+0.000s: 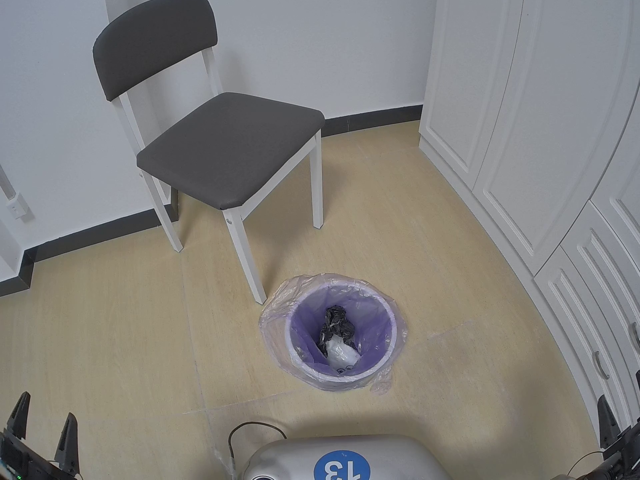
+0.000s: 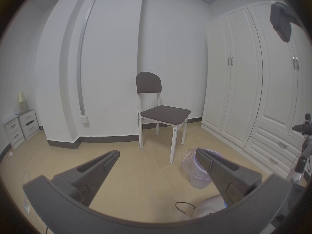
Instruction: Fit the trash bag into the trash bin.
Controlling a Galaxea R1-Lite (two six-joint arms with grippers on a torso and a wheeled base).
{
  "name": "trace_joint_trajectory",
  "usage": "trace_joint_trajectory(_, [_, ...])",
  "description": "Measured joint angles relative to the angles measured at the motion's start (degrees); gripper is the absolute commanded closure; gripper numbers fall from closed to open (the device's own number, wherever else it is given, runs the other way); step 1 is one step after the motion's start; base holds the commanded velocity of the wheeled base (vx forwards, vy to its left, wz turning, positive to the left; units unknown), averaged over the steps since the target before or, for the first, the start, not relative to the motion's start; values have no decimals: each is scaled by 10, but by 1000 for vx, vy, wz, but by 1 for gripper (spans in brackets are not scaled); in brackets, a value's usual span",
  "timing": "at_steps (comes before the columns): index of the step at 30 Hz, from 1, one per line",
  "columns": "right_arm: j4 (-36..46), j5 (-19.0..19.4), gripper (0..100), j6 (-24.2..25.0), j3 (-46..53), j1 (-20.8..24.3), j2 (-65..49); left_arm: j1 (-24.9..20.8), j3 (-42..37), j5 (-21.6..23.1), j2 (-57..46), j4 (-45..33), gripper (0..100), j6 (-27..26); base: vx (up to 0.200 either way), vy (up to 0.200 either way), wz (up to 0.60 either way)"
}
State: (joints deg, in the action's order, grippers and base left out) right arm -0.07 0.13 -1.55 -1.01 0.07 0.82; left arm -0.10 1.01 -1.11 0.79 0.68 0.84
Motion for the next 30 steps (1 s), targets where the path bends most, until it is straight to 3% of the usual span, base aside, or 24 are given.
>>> trace_joint_trajectory(3, [0, 3, 0, 12, 0, 0, 0, 0, 0, 2, 0, 0, 0, 3, 0, 0, 0])
trace_joint_trajectory(8, [0, -33, 0, 37, 0, 0, 0, 0, 0, 17, 0, -1, 0, -11, 0, 0, 0])
trace_joint_trajectory(30, [0, -30, 0, 29, 0, 0, 0, 0, 0, 17, 1, -1, 0, -12, 0, 0, 0])
